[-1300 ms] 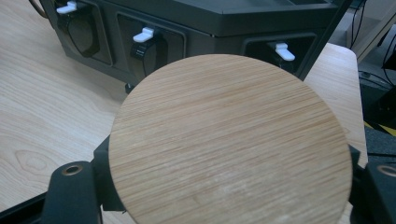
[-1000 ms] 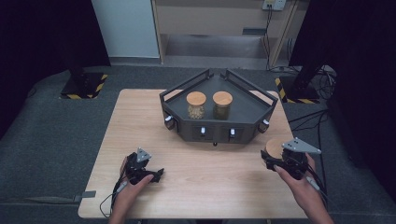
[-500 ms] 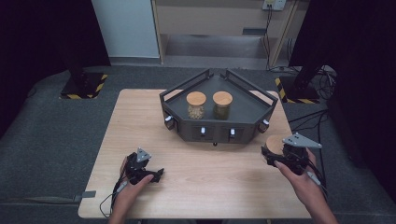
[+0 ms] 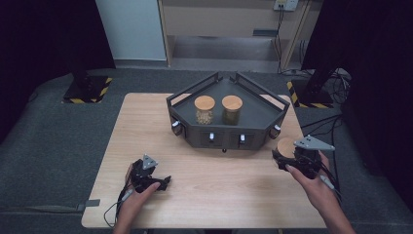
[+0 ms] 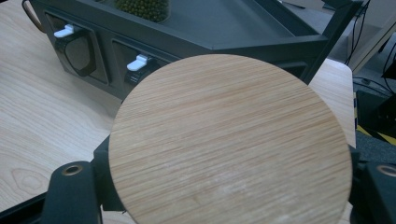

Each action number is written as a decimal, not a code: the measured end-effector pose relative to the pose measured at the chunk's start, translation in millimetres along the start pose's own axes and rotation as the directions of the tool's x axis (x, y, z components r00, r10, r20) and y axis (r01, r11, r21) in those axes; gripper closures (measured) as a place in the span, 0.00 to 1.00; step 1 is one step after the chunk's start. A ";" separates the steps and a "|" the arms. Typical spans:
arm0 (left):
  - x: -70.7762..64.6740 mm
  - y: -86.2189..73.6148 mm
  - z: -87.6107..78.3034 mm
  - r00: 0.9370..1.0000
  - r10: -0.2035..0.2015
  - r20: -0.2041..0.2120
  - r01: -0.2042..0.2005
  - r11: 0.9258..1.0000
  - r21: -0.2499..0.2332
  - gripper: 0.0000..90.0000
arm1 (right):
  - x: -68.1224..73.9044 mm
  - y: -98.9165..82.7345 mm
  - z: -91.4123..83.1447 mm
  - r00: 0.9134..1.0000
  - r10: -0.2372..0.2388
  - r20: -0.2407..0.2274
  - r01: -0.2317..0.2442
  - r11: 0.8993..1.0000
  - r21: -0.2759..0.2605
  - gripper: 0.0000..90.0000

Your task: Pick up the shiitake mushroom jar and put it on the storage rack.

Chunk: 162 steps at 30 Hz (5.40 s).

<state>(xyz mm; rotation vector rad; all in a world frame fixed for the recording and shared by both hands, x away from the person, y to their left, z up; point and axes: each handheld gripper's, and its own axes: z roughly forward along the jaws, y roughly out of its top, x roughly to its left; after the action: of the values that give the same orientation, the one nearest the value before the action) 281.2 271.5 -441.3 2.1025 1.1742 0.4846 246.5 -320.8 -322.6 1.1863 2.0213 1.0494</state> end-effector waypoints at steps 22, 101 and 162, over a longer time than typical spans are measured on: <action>0.0 0.0 0.0 1.000 0.000 0.000 0.000 1.000 0.000 0.00 | 2.5 20.2 1.7 1.000 -0.011 -0.002 0.011 1.000 -0.012 0.29; 0.0 0.0 0.0 1.000 0.000 0.000 0.000 1.000 0.000 0.00 | -6.5 83.3 30.7 1.000 0.011 0.012 -0.011 1.000 -0.015 0.29; -0.1 -0.1 0.0 1.000 -0.001 0.000 0.001 1.000 0.000 0.00 | -9.2 135.3 109.1 0.995 0.049 0.082 -0.053 0.998 0.038 0.29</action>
<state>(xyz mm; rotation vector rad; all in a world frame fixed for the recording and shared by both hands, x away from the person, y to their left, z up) 281.1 271.4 -441.4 2.1018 1.1747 0.4848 395.6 -251.2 -266.0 1.2868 1.9673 0.9732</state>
